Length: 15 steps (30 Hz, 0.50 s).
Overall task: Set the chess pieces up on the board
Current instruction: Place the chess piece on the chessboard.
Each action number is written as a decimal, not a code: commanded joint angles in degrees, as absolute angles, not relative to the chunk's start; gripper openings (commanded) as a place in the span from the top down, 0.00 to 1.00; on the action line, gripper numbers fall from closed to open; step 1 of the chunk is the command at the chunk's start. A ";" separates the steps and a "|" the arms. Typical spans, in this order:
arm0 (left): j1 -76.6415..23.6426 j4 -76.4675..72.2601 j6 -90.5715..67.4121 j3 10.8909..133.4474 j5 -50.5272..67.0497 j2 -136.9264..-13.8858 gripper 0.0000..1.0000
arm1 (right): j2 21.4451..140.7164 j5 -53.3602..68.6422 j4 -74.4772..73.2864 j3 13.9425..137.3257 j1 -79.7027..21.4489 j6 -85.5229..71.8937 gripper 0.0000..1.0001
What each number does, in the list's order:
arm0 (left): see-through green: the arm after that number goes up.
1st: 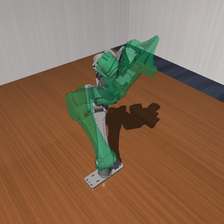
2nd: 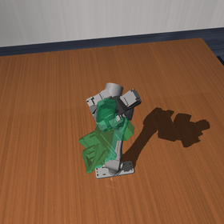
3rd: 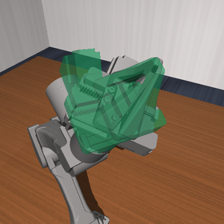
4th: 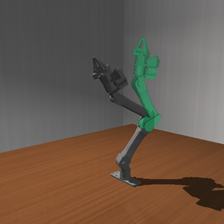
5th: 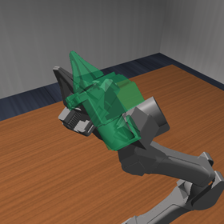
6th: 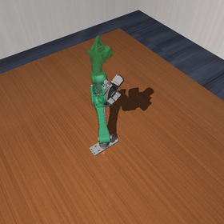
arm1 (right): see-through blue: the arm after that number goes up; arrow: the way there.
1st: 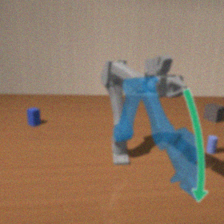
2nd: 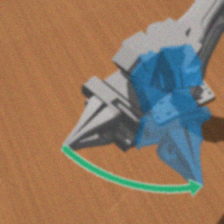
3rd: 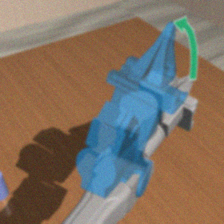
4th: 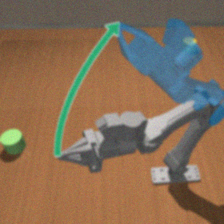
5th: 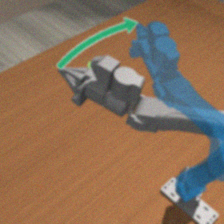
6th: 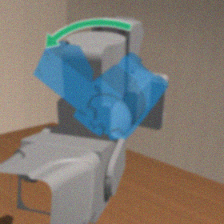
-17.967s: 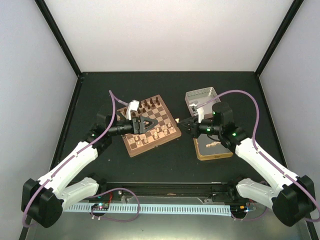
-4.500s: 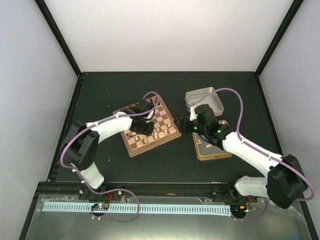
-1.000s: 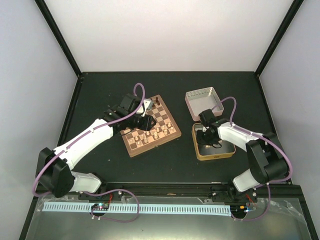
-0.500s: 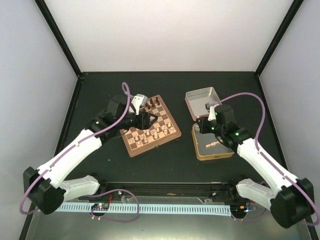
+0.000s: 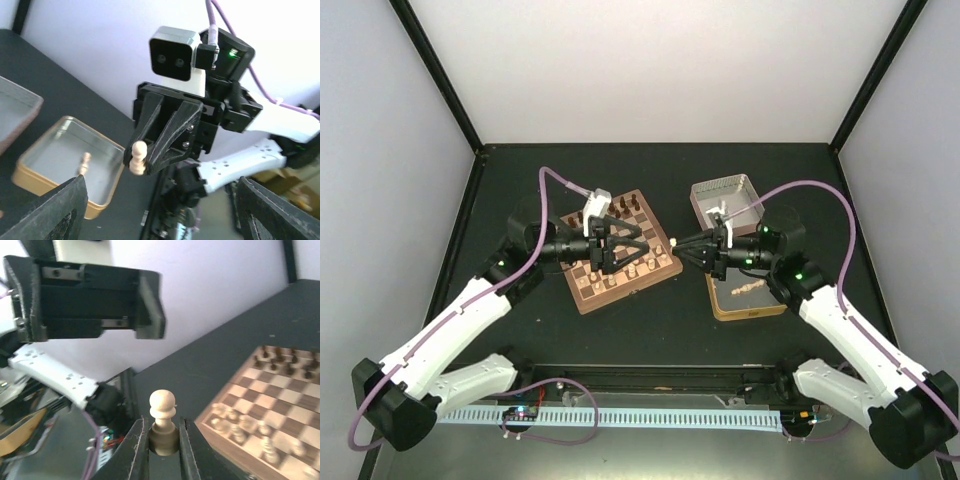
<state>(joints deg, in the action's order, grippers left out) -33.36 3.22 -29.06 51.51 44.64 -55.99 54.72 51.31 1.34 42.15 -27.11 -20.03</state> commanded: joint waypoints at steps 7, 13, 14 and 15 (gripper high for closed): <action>-33.13 3.29 -35.74 56.52 57.69 -60.53 0.34 | 58.85 62.86 1.75 47.58 -31.41 -16.38 0.91; -33.35 6.14 -36.23 58.99 63.27 -65.42 0.47 | 61.00 62.90 -1.40 49.31 -31.98 -14.62 0.91; -33.39 6.70 -35.78 59.46 64.04 -65.99 0.48 | 61.10 62.84 -2.12 49.49 -32.06 -14.20 0.91; -33.47 7.22 -35.50 59.68 64.38 -66.46 0.49 | 61.40 62.76 -2.81 49.75 -32.08 -13.66 0.91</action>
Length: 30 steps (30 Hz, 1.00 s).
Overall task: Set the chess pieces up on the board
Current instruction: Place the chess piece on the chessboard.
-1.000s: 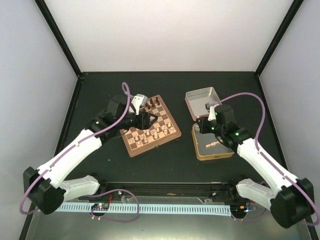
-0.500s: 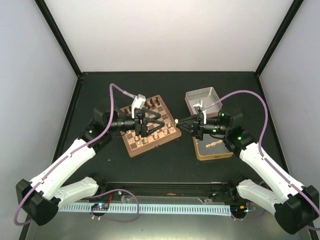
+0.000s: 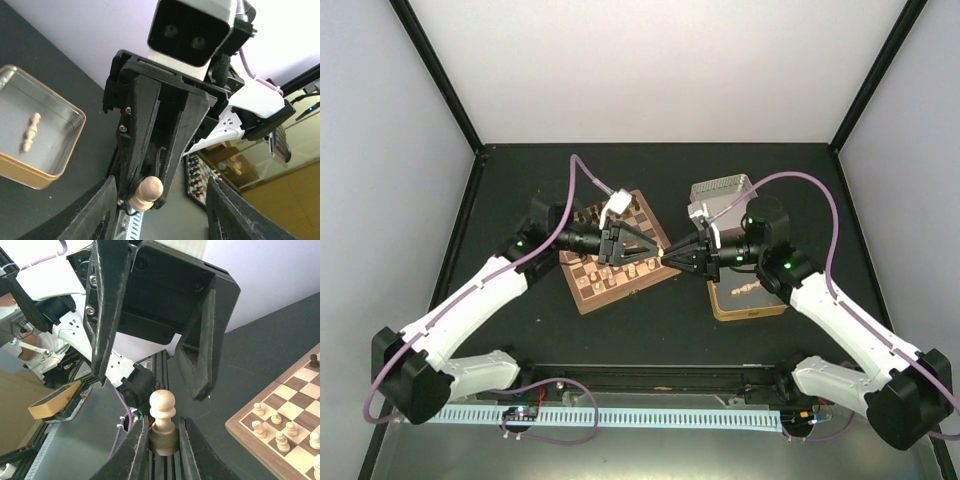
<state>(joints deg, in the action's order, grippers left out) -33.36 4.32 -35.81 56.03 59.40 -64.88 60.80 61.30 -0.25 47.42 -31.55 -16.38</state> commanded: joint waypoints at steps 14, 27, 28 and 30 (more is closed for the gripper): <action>-33.74 12.29 -33.07 60.47 66.51 -71.54 0.77 | 63.52 61.31 -6.68 50.84 -32.72 -10.82 0.91; -35.21 18.82 -27.03 62.37 65.07 -75.15 0.80 | 64.44 61.56 -9.35 51.67 -33.24 -9.21 0.91; -35.31 19.38 -26.38 62.59 64.92 -75.43 0.79 | 64.55 61.53 -9.74 51.82 -33.22 -9.08 0.91; -35.45 20.96 -25.14 63.10 64.59 -75.92 0.79 | 64.74 61.59 -10.20 52.02 -33.23 -8.92 0.91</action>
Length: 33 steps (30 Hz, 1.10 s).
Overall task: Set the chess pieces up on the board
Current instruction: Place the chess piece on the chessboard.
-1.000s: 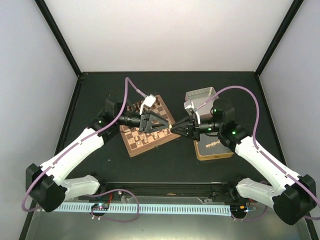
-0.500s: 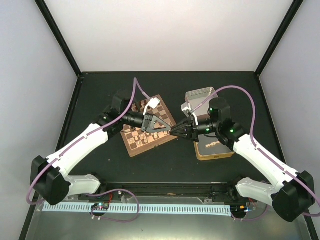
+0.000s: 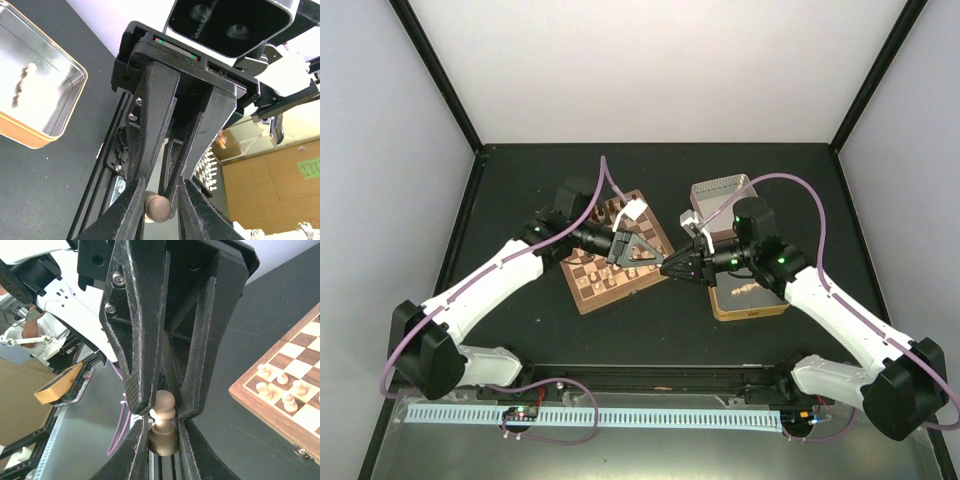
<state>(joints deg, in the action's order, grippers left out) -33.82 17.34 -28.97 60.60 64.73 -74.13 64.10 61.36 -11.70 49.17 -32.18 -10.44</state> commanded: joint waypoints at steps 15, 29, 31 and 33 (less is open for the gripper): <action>-35.64 28.85 -19.26 64.07 60.02 -76.69 0.72 | 64.78 58.85 -11.94 52.22 -33.31 -8.83 0.91; -35.60 31.58 -16.90 64.58 58.22 -77.22 0.95 | 64.58 56.80 -12.74 52.21 -33.31 -10.11 0.91; -35.62 31.38 -17.21 64.61 56.97 -76.90 0.96 | 64.53 55.77 -13.18 52.29 -33.31 -10.56 0.82; -35.50 31.40 -17.42 64.60 53.91 -76.34 0.96 | 64.29 53.87 -13.60 52.15 -33.35 -10.80 0.70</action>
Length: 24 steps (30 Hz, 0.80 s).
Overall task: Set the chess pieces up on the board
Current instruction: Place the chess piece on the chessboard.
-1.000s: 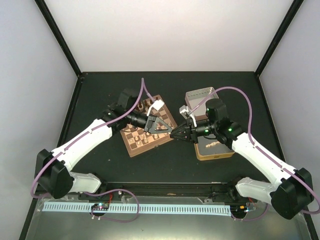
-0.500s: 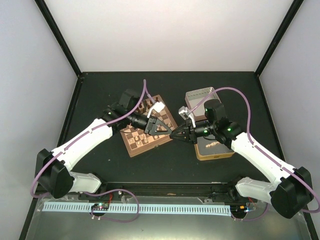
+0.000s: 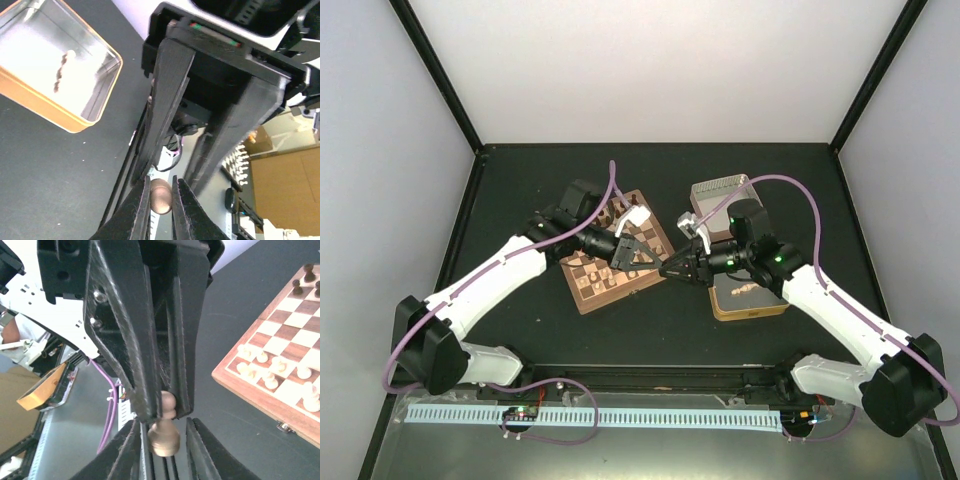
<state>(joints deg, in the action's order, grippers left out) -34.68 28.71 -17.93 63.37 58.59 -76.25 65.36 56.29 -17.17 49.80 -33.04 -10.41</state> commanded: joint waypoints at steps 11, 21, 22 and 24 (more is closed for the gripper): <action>-35.90 32.72 -16.19 59.88 9.38 -71.26 0.94 | 61.49 26.78 -17.68 49.68 -33.22 -16.47 0.39; -36.36 30.48 -18.22 61.38 0.90 -84.12 0.94 | 60.47 5.94 -13.88 45.26 -33.22 -28.66 0.39; -36.36 30.69 -18.57 61.77 0.30 -85.47 0.94 | 60.47 5.35 -13.82 44.93 -33.23 -29.17 0.39; -36.39 30.58 -18.57 62.44 0.05 -87.96 0.94 | 60.47 4.81 -13.79 44.54 -33.22 -29.83 0.39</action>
